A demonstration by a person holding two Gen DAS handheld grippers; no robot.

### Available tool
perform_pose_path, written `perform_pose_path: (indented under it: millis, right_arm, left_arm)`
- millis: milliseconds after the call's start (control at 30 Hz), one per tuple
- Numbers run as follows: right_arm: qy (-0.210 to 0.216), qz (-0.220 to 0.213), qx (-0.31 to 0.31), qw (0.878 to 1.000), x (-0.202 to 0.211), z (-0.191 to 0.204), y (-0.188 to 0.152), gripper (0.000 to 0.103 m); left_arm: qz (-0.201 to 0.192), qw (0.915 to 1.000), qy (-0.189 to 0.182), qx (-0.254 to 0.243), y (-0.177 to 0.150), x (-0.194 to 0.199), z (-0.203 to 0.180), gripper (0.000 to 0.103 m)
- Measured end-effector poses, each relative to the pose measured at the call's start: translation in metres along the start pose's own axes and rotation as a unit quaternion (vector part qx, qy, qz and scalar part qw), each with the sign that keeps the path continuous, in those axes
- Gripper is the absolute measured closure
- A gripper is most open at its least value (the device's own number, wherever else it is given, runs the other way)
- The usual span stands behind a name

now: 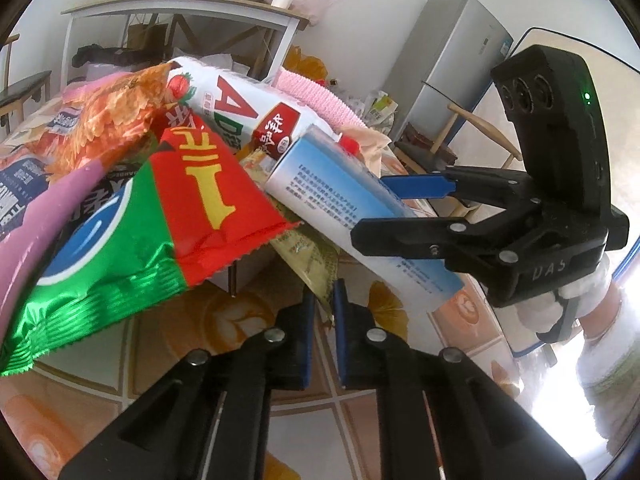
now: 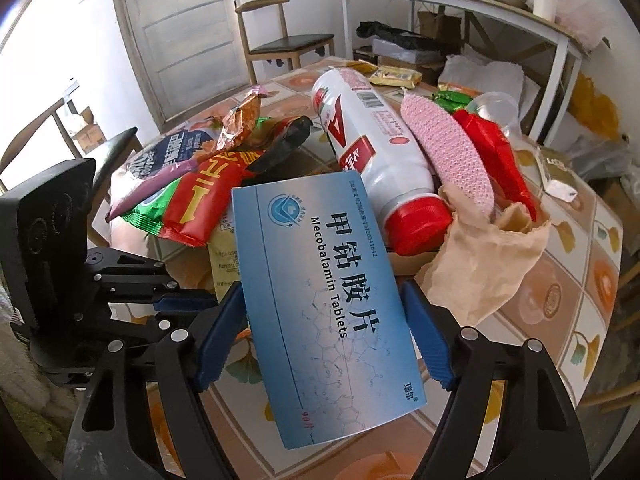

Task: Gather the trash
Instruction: 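Grasp the blue medicine box with the right tool while the left tool grasps a yellow snack wrapper, then lift the yellow wrapper and blue box off the table toward the basket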

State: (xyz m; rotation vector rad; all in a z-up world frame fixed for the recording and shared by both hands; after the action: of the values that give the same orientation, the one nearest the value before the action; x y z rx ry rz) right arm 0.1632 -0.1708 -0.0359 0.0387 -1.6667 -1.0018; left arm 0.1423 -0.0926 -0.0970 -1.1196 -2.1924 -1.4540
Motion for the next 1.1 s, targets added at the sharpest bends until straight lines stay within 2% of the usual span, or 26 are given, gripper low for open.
perform_pose_path:
  millis: [333,567,833,1000,1100]
  right_arm:
    - [-0.010,-0.009,-0.018,1.000,0.017,-0.002,-0.008,0.030]
    - [-0.029,-0.006,-0.057,0.998,0.036,-0.006,-0.035,0.030]
    - [-0.087,0.030,-0.140,0.986,0.045,-0.017,-0.086,0.030]
    - [-0.121,0.045,-0.161,0.979,0.043,-0.018,-0.097,0.029]
    - [-0.124,0.048,-0.162,0.978,0.041,-0.017,-0.097,0.022]
  left_arm:
    - [-0.004,0.9998,-0.009,-0.014,0.000,-0.005,-0.017,0.098]
    - [0.003,0.9993,-0.024,-0.027,-0.007,-0.005,-0.027,0.099]
    - [0.017,0.9979,-0.044,-0.046,-0.014,-0.006,-0.040,0.100]
    - [0.019,0.9979,-0.036,-0.051,-0.011,-0.004,-0.040,0.100]
    - [0.022,0.9979,-0.030,-0.054,-0.012,-0.001,-0.039,0.100]
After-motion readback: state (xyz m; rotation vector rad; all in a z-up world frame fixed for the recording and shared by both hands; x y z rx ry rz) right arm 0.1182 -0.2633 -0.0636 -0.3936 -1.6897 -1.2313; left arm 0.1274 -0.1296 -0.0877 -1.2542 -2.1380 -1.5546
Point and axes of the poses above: each gripper's, at about its wrist camera, not at the fingertips, and x roughly against the way its jaws point, z to its left, y to its top, the point moved 7 cm from there along -x, roughly the way its jaws point, and after that the axes turned 7 degrees about x, right-handed, at the moved point
